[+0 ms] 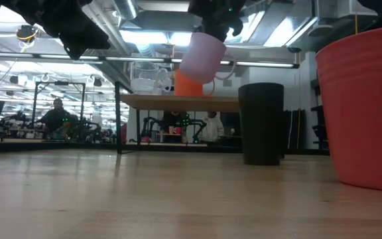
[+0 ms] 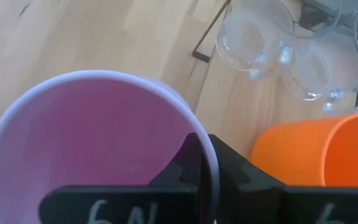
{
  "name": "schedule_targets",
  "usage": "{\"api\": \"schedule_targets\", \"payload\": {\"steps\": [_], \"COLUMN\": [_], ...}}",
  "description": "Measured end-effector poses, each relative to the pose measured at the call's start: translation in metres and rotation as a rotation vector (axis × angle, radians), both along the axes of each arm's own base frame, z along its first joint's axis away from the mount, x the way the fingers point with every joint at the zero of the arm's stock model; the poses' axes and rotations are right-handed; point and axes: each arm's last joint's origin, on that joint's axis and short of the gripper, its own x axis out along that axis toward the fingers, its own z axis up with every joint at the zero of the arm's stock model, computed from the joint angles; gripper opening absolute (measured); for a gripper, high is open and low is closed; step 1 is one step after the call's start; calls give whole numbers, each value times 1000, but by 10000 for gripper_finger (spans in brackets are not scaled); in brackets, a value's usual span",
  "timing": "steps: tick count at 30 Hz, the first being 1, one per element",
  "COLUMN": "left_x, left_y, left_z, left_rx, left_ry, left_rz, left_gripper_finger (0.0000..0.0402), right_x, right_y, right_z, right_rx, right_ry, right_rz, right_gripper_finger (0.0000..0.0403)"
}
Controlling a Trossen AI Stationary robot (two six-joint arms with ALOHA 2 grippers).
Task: Stack small to large cups/mugs on shelf
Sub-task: Put the pink mug on top of the shelf
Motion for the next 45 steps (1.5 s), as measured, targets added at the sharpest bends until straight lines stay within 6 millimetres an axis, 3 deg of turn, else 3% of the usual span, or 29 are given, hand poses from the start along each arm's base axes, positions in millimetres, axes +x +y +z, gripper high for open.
{"api": "schedule_targets", "payload": {"steps": [12,30,45], "left_x": [0,0,0], "left_y": [0,0,0], "left_z": [0,0,0], "left_rx": [7,7,4], "left_ry": [2,3,2], "left_rz": [-3,-3,-1], "left_gripper_finger": [89,89,89], "right_x": [-2,-27,-35], "right_y": [-24,-65,-76], "right_z": [4,-4,-5], "right_rx": [-89,-52,-24], "right_ry": [-63,29,35], "right_rz": [22,-39,-50], "right_gripper_finger": [12,12,16]}}
